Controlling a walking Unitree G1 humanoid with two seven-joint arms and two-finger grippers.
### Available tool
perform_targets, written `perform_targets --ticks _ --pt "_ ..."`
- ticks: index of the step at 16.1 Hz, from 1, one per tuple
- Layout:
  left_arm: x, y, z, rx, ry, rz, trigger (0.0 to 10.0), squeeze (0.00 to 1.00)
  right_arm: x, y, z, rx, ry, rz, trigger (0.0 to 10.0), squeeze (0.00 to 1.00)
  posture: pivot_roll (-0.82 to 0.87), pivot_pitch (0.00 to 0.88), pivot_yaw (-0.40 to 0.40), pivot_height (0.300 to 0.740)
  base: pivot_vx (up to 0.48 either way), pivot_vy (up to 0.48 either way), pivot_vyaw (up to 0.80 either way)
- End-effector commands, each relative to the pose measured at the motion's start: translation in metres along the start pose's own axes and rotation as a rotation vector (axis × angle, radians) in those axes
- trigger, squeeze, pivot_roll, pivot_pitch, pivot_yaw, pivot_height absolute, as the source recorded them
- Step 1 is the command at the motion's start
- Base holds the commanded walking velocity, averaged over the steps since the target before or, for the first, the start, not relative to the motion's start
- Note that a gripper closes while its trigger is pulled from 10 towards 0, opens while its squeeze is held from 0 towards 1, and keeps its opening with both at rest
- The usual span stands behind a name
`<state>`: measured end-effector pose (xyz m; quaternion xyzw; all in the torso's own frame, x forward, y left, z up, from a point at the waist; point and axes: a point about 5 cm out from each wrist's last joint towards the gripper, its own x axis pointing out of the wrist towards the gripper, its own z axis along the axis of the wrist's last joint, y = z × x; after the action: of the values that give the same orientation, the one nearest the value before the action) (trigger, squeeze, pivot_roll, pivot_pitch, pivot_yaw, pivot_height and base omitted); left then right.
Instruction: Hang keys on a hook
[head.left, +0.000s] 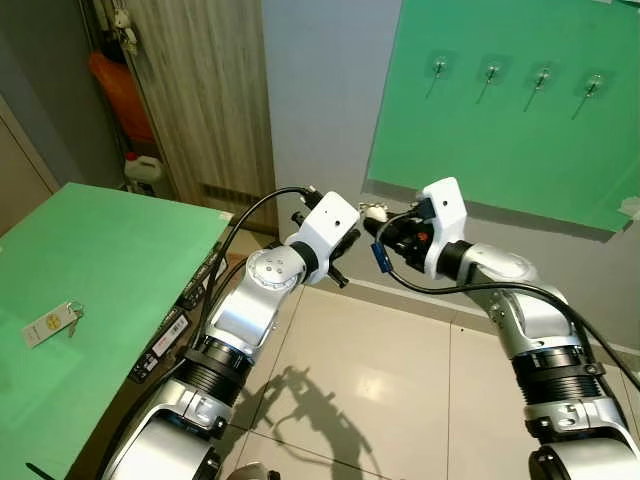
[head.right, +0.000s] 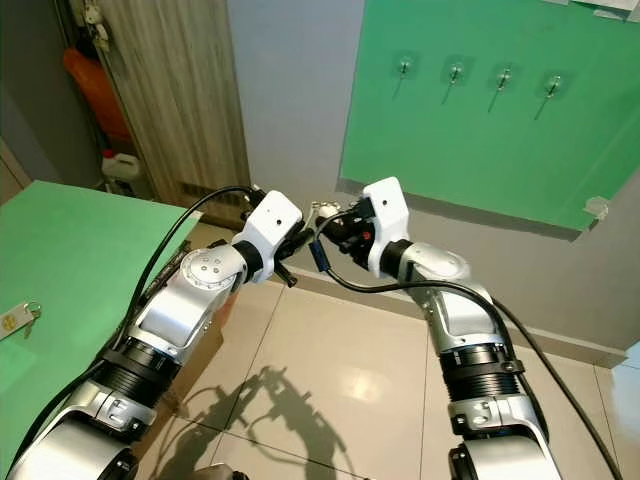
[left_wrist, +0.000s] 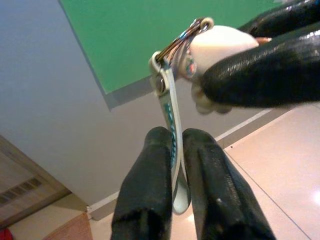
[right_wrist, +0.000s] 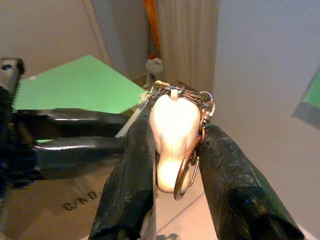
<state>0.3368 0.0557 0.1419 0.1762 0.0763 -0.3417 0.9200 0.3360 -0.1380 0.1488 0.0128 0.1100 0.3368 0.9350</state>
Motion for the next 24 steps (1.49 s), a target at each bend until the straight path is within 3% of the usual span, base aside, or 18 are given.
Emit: perform_targets --ticks 1,5,6,8,9,15,16,21,22,23,24 --pt "-0.001 0.002 0.002 -0.009 -0.006 -0.003 0.0 0.00 -0.002 -0.005 0.005 -0.032 -0.012 -0.021 0.0 0.00 -0.06 0.000 0.007 0.740 0.000 0.000 0.00" --pt "-0.003 0.010 0.012 -0.010 -0.043 0.003 0.0 0.00 -0.003 -0.003 -0.003 -0.117 0.047 -0.001 0.0 0.00 -0.06 0.000 0.008 0.740 0.000 0.000 0.00" --pt "-0.004 0.014 0.017 -0.018 -0.062 0.011 0.0 0.00 -0.002 -0.003 -0.007 -0.125 0.067 -0.010 10.0 0.00 -0.06 0.000 0.007 0.740 0.000 0.000 0.00" --pt "-0.004 0.015 0.021 -0.024 -0.081 0.013 0.0 0.00 -0.001 -0.004 -0.008 -0.136 0.057 -0.027 10.0 0.00 -0.06 0.000 0.007 0.740 0.000 0.000 0.00" --pt "-0.004 0.014 0.022 -0.026 -0.085 0.013 0.0 0.00 -0.001 -0.003 -0.009 -0.146 0.060 -0.023 10.0 1.00 -0.06 0.000 0.006 0.740 0.000 0.000 0.00" --pt "-0.004 0.013 0.027 -0.003 -0.107 -0.011 0.0 0.00 -0.001 -0.002 -0.011 -0.294 0.068 -0.012 10.0 1.00 -0.06 0.000 0.011 0.740 0.000 0.000 0.00" --pt "-0.004 0.013 0.031 0.008 -0.113 -0.030 0.0 0.00 -0.002 0.002 -0.013 -0.408 0.078 0.019 10.0 1.00 -0.06 0.000 0.012 0.740 0.000 0.000 0.00" --pt "-0.003 0.009 0.044 0.036 -0.141 -0.076 0.0 0.00 -0.002 -0.006 -0.019 -0.607 0.125 -0.039 10.0 1.00 -0.06 0.000 0.006 0.740 0.000 0.000 0.00" --pt "-0.003 0.010 0.044 0.059 -0.137 -0.073 0.0 0.00 -0.002 -0.010 -0.017 -0.673 0.131 -0.051 10.0 0.95 -0.06 0.000 0.006 0.740 0.000 0.000 0.00" --pt "-0.005 0.012 0.044 0.125 -0.129 -0.074 0.0 0.00 -0.003 -0.014 -0.016 -0.734 0.133 -0.061 10.0 0.00 -0.06 0.000 0.006 0.740 0.000 0.000 0.00" --pt "-0.006 0.014 0.045 0.177 -0.122 -0.081 0.0 0.00 -0.004 -0.015 -0.014 -0.798 0.133 -0.059 10.0 0.00 -0.06 0.000 0.005 0.740 0.000 0.000 0.00"
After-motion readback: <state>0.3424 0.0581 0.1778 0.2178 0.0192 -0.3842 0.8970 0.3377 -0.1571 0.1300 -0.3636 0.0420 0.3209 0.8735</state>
